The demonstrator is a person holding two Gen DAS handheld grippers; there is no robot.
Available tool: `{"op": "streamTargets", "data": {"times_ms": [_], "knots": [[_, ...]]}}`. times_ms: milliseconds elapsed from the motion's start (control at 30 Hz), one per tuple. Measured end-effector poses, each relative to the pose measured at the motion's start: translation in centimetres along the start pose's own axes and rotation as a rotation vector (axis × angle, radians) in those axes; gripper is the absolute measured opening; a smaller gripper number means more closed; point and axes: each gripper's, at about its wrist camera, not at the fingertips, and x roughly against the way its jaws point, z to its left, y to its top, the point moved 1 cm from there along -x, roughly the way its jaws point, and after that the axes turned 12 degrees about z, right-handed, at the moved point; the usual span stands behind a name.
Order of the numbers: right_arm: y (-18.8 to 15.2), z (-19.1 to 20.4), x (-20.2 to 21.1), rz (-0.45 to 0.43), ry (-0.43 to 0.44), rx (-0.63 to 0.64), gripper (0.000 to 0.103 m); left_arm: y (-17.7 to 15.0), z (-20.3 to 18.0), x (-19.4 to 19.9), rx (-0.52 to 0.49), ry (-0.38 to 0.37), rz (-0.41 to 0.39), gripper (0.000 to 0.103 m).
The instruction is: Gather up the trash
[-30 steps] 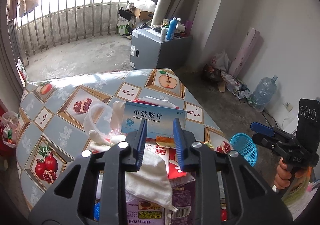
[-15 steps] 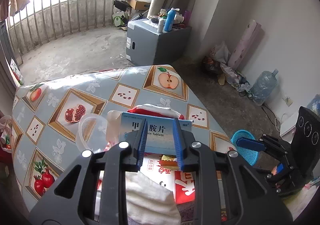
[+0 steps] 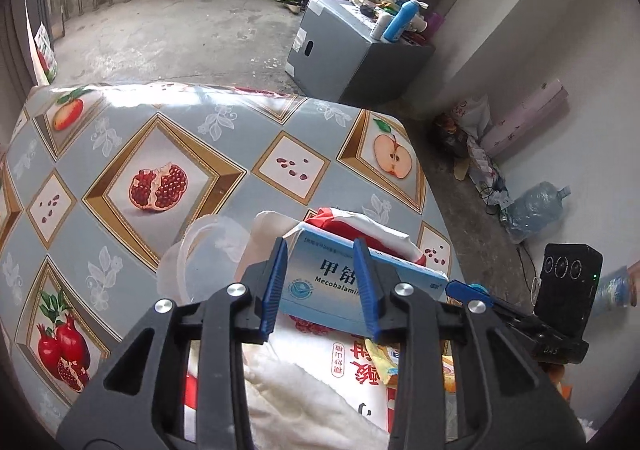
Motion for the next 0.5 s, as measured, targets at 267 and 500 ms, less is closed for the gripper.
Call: {"op": "streamTargets", "data": {"times_ms": [267, 500], "knots": [[0.6, -0.4, -1.7, 0.022, 0.048, -0.028, 0.058, 0.8, 1.8, -1.9, 0.064, -0.024, 0.044, 0.031], [0.3, -0.6, -1.1, 0.030, 0.075, -0.032, 0.032, 0.7, 2.0, -2.9, 0.070, -0.032, 0.070, 0.031]]}}
